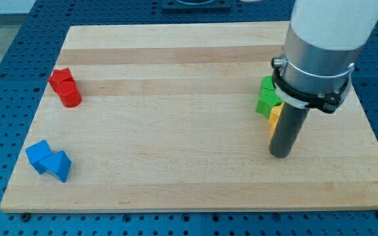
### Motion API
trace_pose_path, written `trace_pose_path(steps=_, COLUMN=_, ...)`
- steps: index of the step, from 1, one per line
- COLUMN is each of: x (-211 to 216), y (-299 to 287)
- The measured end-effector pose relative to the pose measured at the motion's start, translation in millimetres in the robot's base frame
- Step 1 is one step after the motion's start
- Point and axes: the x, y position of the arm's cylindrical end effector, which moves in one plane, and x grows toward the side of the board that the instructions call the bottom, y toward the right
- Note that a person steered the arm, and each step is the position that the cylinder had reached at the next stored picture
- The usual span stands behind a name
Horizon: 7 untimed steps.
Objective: Push yellow blocks into green blocks
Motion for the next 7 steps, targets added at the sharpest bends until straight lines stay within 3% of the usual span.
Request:
trace_pose_path(steps=3, x=13, y=3)
trace_pose_path(steps=5, x=80, y=2)
trace_pose_path(steps=7, x=63, y=2)
